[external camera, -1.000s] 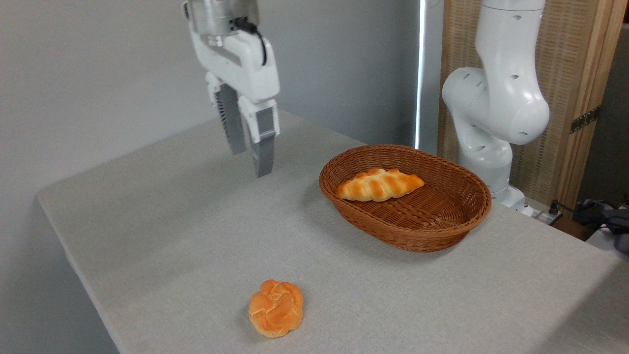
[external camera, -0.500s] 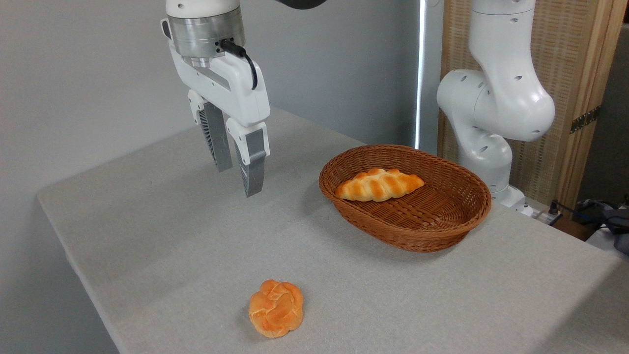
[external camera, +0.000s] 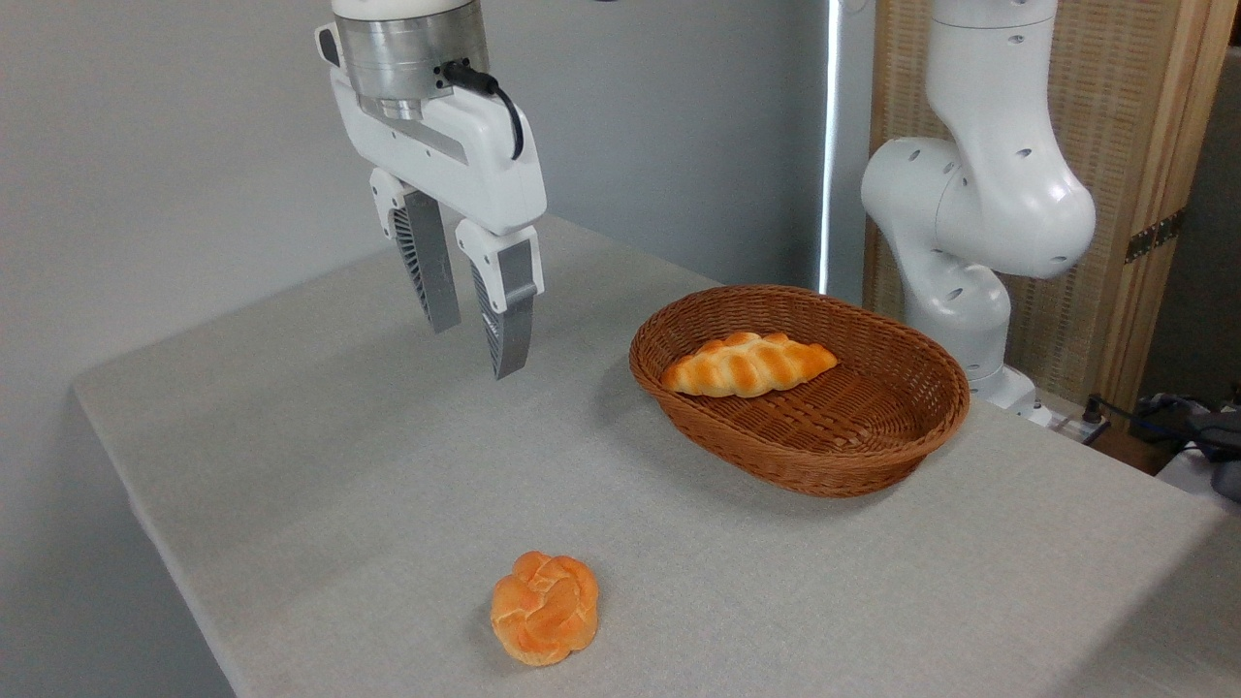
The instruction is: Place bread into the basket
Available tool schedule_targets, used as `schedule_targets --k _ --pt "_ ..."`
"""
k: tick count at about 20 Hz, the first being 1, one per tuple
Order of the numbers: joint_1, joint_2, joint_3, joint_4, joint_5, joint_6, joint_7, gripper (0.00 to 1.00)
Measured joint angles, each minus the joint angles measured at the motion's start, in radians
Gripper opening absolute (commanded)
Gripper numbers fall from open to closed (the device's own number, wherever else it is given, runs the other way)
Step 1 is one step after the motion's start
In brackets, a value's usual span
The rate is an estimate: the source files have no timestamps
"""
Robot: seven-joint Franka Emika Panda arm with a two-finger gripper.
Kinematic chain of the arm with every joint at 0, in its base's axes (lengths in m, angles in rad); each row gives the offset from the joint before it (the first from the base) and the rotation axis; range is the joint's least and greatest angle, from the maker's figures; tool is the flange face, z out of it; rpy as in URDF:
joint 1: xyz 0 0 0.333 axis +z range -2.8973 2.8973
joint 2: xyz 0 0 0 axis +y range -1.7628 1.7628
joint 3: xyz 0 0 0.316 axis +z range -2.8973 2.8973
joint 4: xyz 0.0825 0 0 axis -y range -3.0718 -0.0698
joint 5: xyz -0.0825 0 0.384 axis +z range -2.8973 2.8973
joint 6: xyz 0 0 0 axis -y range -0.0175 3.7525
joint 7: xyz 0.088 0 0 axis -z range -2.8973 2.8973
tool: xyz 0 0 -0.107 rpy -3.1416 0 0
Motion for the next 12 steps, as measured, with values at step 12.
schedule_targets --k 12 --pt "0.001 -0.015 0.002 0.002 0.032 0.000 -0.016 1.00"
